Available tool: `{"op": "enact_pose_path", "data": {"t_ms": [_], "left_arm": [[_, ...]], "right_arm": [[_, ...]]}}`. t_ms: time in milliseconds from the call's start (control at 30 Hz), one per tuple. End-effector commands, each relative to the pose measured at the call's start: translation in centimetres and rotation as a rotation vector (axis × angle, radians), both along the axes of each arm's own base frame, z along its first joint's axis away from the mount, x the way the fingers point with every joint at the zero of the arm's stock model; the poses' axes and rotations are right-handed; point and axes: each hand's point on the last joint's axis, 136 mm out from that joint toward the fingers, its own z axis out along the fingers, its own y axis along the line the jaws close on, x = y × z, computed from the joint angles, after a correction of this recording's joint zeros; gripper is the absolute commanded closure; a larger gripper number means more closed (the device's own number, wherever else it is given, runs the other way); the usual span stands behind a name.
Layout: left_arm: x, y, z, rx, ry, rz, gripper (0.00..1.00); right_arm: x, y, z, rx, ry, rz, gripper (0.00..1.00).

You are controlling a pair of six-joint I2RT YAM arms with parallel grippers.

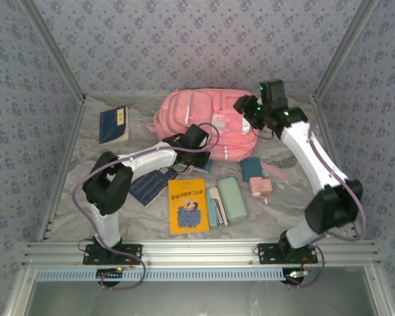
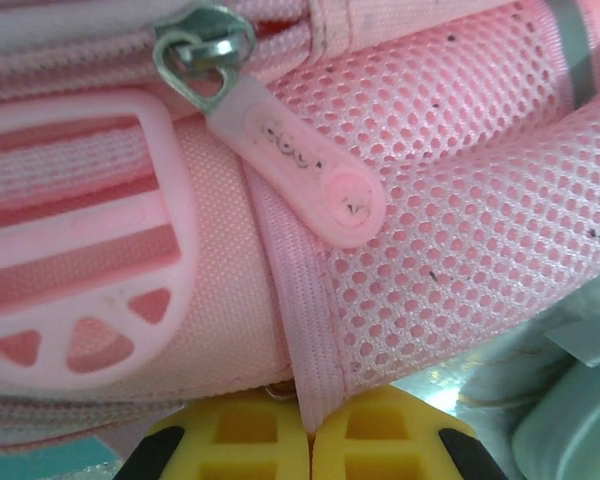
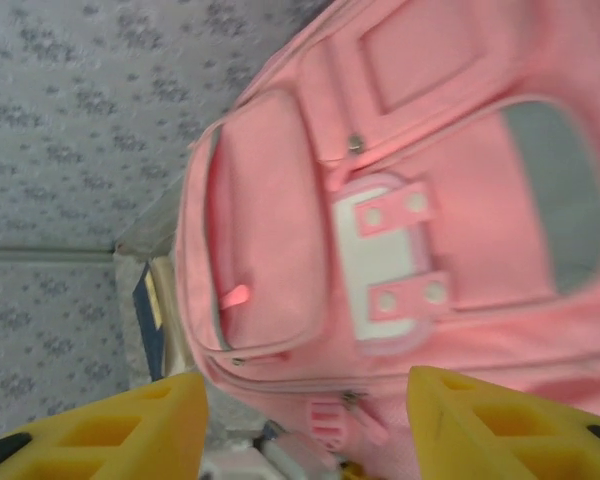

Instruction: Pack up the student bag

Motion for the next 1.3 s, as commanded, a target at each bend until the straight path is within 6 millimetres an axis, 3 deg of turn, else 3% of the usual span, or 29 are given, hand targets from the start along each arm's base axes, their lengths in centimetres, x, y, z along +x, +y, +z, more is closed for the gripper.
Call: {"op": "enact_pose_path", "data": {"t_ms": [0, 33, 167, 300, 333, 467, 667, 767, 933, 967, 1267], "left_arm": [[-0.3, -1.9, 4.7, -0.160, -0.006, -0.030, 1.00], [-0.4, -2.3, 4.9, -0.182, 0.004, -0.035, 1.00], [-0.5, -4.0, 6.2, -0.274, 0.042, -0.044, 1.00], [-0.4, -4.8, 7.0, -0.329, 0.048, -0.040, 1.00], [-0.5, -5.0, 7.1, -0.340, 0.050, -0.042, 1.00], [-1.0, -5.6, 7.2, -0.354, 0.056, -0.054, 1.00], [-1.1, -5.8, 7.2, -0.364, 0.060, -0.055, 1.00], [-1.2, -5.9, 7.4, -0.367, 0.060, -0.061, 1.00], [-1.5, -5.9, 6.4, -0.346, 0.069, -0.082, 1.00], [-1.5, -5.7, 6.1, -0.335, 0.071, -0.079, 0.99], [-1.3, -5.3, 4.8, -0.293, 0.075, -0.067, 0.87]], "right_arm": [[-2.7, -0.6, -3.4, 0.101, 0.065, -0.066, 0.47], [-3.3, -0.3, -5.3, 0.155, 0.090, -0.083, 0.48], [-5.4, 2.3, -9.5, 0.266, 0.186, -0.042, 0.47], [-6.1, 3.9, -11.6, 0.319, 0.218, -0.046, 0.37], [-6.0, 4.3, -12.0, 0.338, 0.222, -0.047, 0.32], [-4.5, 5.7, -13.0, 0.390, 0.214, -0.051, 0.30], [-2.8, 8.2, -14.9, 0.441, 0.226, -0.054, 0.35], [-3.0, 8.5, -16.5, 0.436, 0.248, -0.072, 0.46], [-2.7, 8.8, -17.3, 0.508, 0.261, -0.093, 0.95], [-2.5, 8.8, -17.1, 0.512, 0.257, -0.098, 1.00], [-2.2, 8.8, -15.6, 0.529, 0.236, -0.101, 1.00]]}}
